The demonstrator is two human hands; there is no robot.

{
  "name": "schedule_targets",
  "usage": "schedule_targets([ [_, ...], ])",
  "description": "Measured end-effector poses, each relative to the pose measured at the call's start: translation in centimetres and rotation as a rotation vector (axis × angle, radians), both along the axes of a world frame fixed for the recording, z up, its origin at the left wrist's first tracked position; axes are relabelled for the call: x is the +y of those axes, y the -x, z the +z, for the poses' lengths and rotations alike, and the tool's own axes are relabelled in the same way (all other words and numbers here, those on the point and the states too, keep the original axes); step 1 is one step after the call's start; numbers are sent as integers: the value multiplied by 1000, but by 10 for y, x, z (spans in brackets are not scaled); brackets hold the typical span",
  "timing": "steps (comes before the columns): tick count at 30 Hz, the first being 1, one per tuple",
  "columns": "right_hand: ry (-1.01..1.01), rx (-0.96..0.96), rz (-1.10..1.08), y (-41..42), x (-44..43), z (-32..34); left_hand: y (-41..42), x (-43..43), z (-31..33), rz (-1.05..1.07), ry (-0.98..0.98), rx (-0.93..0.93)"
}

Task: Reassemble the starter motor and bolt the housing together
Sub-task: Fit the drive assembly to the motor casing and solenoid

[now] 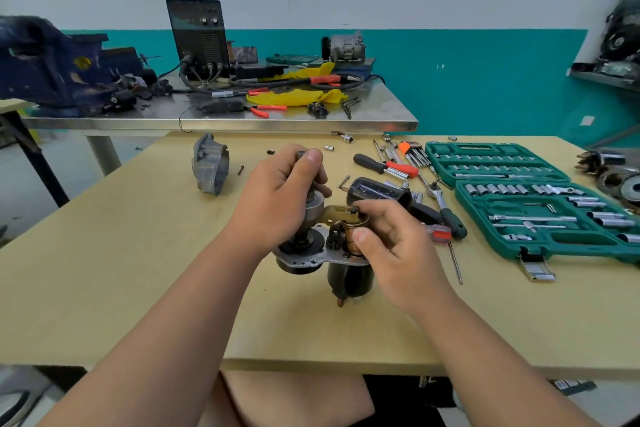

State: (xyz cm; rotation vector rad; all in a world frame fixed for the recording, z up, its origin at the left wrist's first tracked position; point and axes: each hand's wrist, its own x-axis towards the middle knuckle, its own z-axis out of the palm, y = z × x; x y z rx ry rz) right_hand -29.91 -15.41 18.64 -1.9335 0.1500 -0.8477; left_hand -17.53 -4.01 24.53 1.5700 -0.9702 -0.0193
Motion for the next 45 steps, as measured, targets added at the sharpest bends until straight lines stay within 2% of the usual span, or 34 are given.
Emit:
schedule_targets([
  [7, -67, -24, 18, -10, 4, -9, 10, 1, -2, 104, 67, 50],
  [15, 145, -1, -3, -16, -3, -5, -3, 8, -5, -3, 108, 83],
  [28, 212, -237, -77, -15, -2, -11, -2, 4, -7, 16, 62, -16],
  [33, 224, -180, -10, -11, -6, -8, -1, 3, -8, 49, 63, 7],
  [35, 294, -116, 46, -10, -9, -6, 0, 2, -6, 51, 58, 9],
  [38, 510, -24, 95, -10, -8, -10, 4, -1, -3, 29, 46, -20],
  [45, 702, -43, 3, -11, -12, -14, 3, 0, -3, 66, 28, -1],
])
